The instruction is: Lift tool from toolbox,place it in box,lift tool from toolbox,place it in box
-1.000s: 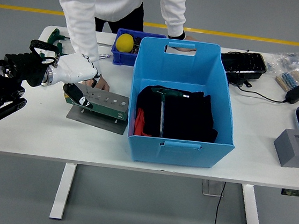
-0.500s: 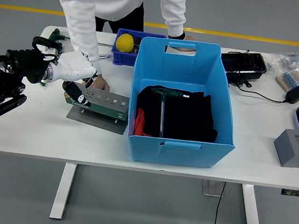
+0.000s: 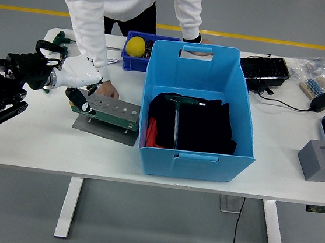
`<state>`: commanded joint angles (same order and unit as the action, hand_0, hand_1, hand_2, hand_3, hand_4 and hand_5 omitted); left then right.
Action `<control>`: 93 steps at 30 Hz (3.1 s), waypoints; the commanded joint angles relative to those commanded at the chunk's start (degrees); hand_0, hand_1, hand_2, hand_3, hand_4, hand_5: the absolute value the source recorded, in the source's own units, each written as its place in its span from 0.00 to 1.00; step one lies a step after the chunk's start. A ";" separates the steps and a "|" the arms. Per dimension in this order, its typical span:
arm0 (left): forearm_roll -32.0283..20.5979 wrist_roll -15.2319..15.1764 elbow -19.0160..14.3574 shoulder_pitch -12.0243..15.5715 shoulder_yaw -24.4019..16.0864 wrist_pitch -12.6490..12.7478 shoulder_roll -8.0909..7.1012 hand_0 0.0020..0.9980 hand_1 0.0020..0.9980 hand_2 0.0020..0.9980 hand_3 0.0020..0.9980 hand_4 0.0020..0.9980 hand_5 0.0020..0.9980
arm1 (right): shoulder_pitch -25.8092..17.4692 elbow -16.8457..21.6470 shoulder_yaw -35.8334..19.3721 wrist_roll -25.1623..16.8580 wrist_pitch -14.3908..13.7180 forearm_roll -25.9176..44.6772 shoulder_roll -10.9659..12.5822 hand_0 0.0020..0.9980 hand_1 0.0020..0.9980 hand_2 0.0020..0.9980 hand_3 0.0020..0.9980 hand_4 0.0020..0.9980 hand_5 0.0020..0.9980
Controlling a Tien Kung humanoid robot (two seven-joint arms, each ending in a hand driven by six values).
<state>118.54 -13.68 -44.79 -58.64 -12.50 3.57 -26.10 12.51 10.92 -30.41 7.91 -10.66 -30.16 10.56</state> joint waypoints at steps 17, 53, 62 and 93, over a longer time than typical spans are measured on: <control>-0.41 -0.07 0.82 -0.22 0.67 -0.21 0.19 0.74 0.38 0.32 0.32 0.93 0.68 | 0.13 -0.04 0.12 -0.06 0.01 0.25 0.03 0.62 0.60 0.67 0.57 0.83 0.69; -3.06 -5.34 3.39 0.61 1.69 11.04 0.61 0.22 0.10 0.12 0.10 0.83 0.47 | -0.75 0.00 -0.85 0.27 -0.01 -1.18 -0.27 0.62 0.61 0.67 0.57 0.83 0.69; -4.19 -7.55 1.30 1.87 -4.17 12.89 1.19 0.17 0.04 0.08 0.07 0.76 0.48 | -0.75 -0.05 -0.61 0.19 0.02 -0.76 -0.29 0.62 0.60 0.67 0.57 0.83 0.69; 1.16 -5.13 -12.98 -2.68 -15.58 9.02 -1.11 0.16 0.02 0.06 0.05 0.72 0.41 | -0.73 -0.18 -0.56 0.01 -0.01 -0.51 -0.09 0.62 0.60 0.67 0.57 0.83 0.69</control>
<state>119.70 -18.80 -57.77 -61.32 -28.08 12.59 -27.21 11.78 10.74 -30.97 7.92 -10.67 -30.67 10.46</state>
